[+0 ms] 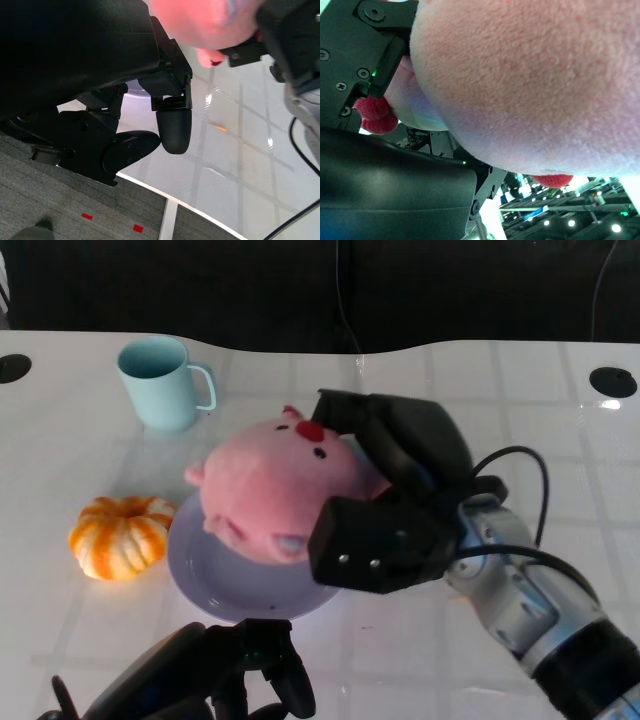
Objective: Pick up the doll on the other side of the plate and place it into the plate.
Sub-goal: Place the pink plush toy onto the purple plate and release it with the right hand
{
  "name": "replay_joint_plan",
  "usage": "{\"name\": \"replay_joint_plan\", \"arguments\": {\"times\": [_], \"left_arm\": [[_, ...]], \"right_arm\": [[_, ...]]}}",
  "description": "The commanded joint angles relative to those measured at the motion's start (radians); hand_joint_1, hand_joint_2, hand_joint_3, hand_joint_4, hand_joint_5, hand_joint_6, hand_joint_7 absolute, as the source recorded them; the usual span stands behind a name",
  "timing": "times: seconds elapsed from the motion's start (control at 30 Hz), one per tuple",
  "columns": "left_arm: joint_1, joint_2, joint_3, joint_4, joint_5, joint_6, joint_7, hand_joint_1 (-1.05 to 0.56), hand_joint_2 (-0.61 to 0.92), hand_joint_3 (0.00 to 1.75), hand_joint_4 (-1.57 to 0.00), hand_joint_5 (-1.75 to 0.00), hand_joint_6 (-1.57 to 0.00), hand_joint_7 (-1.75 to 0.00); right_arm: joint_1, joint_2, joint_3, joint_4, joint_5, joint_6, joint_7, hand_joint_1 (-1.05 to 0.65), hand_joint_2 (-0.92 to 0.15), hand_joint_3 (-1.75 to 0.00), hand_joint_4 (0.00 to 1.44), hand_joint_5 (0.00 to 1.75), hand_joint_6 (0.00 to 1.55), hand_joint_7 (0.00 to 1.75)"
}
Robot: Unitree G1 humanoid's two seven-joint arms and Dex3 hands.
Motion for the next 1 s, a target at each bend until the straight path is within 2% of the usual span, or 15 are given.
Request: {"name": "replay_joint_plan", "arguments": {"times": [0.03, 0.13, 0.17, 0.2, 0.23, 0.27, 0.3, 0.33, 0.4, 0.43, 0.5, 0.53, 0.6, 0.9, 1.0], "left_arm": [[0.004, 0.006, -0.003, 0.007, 0.015, -0.01, 0.006, -0.15, 0.68, 0.82, -0.69, -1.75, -0.64, -1.26], [0.004, 0.002, -0.004, 0.009, 0.018, -0.011, 0.006, -0.15, 0.68, 0.82, -0.69, -1.75, -0.64, -1.26], [0.004, 0.001, -0.005, 0.013, 0.021, -0.018, 0.008, -0.15, 0.68, 0.82, -0.7, -1.75, -0.65, -1.26], [0.003, 0.0, -0.007, 0.014, 0.024, -0.021, 0.01, -0.15, 0.68, 0.82, -0.71, -1.75, -0.65, -1.26], [0.003, -0.001, -0.008, 0.015, 0.027, -0.023, 0.011, -0.16, 0.68, 0.82, -0.71, -1.75, -0.65, -1.26], [0.003, -0.002, -0.009, 0.015, 0.029, -0.024, 0.012, -0.16, 0.68, 0.82, -0.71, -1.75, -0.65, -1.26], [0.003, -0.003, -0.009, 0.017, 0.029, -0.028, 0.012, -0.16, 0.67, 0.82, -0.72, -1.75, -0.65, -1.25], [0.003, -0.003, -0.008, 0.018, 0.029, -0.032, 0.012, -0.15, 0.67, 0.82, -0.71, -1.75, -0.66, -1.25], [0.003, -0.003, -0.008, 0.022, 0.03, -0.039, 0.012, -0.15, 0.67, 0.83, -0.71, -1.74, -0.66, -1.25], [0.003, -0.002, -0.007, 0.024, 0.031, -0.042, 0.012, -0.15, 0.67, 0.83, -0.69, -1.74, -0.66, -1.25], [0.004, -0.001, -0.006, 0.026, 0.032, -0.047, 0.012, -0.15, 0.67, 0.83, -0.68, -1.74, -0.66, -1.24], [0.004, -0.001, -0.005, 0.025, 0.034, -0.046, 0.012, -0.14, 0.67, 0.84, -0.68, -1.74, -0.66, -1.24], [0.003, 0.002, -0.005, 0.025, 0.039, -0.046, 0.01, -0.14, 0.67, 0.84, -0.68, -1.74, -0.66, -1.24], [0.0, 0.0, -0.002, 0.027, 0.039, -0.041, 0.006, -0.17, 0.67, 0.84, -0.7, -1.75, -0.66, -1.23], [-0.003, -0.001, -0.002, 0.032, 0.04, -0.047, 0.008, -0.16, 0.67, 0.83, -0.7, -1.75, -0.66, -1.23]], "right_arm": [[-0.044, 0.018, 0.02, 0.058, -0.023, -0.034, -0.043, -0.21, -0.37, -1.18, 0.96, 1.75, 0.76, 1.75], [-0.049, 0.03, 0.028, 0.091, -0.032, -0.052, -0.054, -0.22, -0.38, -1.17, 0.93, 1.75, 0.75, 1.75], [-0.048, 0.037, 0.028, 0.097, -0.025, -0.052, -0.042, -0.22, -0.41, -1.09, 0.92, 1.75, 0.72, 1.75], [-0.048, 0.046, 0.026, 0.101, -0.015, -0.047, -0.025, -0.23, -0.46, -0.99, 0.88, 1.74, 0.69, 1.65], [-0.046, 0.054, 0.023, 0.098, -0.006, -0.033, -0.003, -0.23, -0.5, -0.92, 0.84, 1.72, 0.73, 1.42], [-0.044, 0.06, 0.021, 0.093, 0.002, -0.02, 0.019, -0.25, -0.57, -0.82, 0.8, 1.57, 0.75, 1.12], [-0.045, 0.054, 0.027, 0.082, 0.006, -0.012, 0.068, -0.28, -0.67, -0.67, 0.65, 1.31, 0.71, 0.71], [-0.045, 0.048, 0.032, 0.073, 0.009, -0.007, 0.104, -0.32, -0.77, -0.51, 0.48, 1.0, 0.58, 0.43], [-0.044, 0.031, 0.05, 0.052, -0.008, 0.002, 0.162, -0.38, -0.89, -0.3, 0.31, 0.65, 0.44, 0.15], [-0.041, 0.023, 0.061, 0.041, -0.021, 0.009, 0.182, -0.47, -0.9, -0.26, 0.16, 0.54, 0.31, 0.07], [-0.033, 0.012, 0.073, 0.022, -0.036, 0.015, 0.21, -0.54, -0.92, -0.24, 0.04, 0.45, 0.2, 0.02], [-0.027, 0.009, 0.076, 0.011, -0.036, 0.014, 0.222, -0.63, -0.92, -0.24, 0.02, 0.32, 0.13, 0.01], [-0.012, 0.0, 0.078, -0.016, -0.031, 0.005, 0.24, -0.68, -0.92, -0.25, 0.0, 0.23, 0.09, 0.01], [0.046, -0.046, 0.075, -0.16, -0.024, -0.009, 0.288, -0.75, -0.92, -0.24, 0.0, 0.23, 0.12, 0.02], [0.069, -0.084, 0.064, -0.249, -0.03, -0.004, 0.315, -0.74, -0.92, -0.23, 0.01, 0.27, 0.13, 0.03]]}}
